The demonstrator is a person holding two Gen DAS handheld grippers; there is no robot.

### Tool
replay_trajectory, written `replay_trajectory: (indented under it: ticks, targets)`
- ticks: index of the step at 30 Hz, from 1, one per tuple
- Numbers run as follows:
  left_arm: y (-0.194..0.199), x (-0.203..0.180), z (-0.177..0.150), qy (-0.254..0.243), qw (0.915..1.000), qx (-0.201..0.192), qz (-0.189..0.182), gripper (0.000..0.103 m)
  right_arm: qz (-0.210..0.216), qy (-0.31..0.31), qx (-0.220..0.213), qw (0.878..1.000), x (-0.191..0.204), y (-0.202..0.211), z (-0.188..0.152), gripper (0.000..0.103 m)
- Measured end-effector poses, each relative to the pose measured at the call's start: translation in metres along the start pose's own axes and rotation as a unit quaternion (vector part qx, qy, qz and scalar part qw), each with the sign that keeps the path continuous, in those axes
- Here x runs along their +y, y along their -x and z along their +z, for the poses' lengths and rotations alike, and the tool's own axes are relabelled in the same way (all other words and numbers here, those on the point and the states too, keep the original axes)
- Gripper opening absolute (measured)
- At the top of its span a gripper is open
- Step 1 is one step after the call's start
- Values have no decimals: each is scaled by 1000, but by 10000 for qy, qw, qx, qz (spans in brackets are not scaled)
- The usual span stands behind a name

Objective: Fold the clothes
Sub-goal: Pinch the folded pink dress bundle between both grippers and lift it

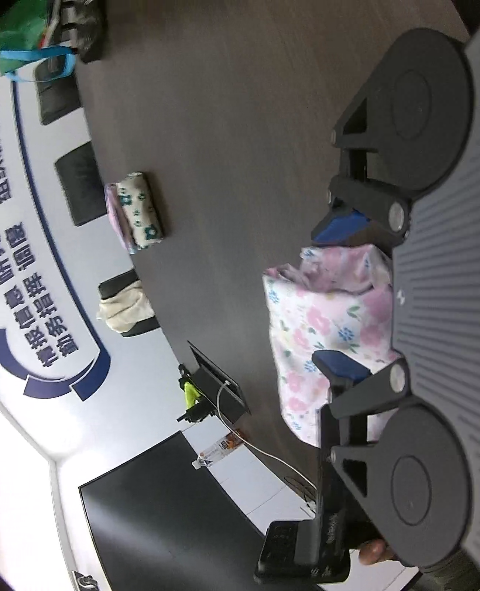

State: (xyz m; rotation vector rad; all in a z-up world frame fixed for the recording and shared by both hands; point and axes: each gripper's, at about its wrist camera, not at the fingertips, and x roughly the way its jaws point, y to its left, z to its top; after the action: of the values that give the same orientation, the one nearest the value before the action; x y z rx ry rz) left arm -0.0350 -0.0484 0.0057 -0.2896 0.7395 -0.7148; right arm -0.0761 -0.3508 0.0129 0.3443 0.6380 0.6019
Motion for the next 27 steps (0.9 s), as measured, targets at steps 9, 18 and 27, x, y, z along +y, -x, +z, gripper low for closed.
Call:
replay_trajectory:
  ticks: [9,18,27]
  targets:
    - [-23,11,-8,1065,9937,179,301,22,65,-537,169,9984,-10,-28,-4,18]
    - [13,-24,-14,413,9939,-452,923,59,-249,3,-273,9993,11,-12,-9,32]
    - [-7,-4,-20,889,9932,-208,722,8,-392,-157,-105,9991,5,-20,-15,21]
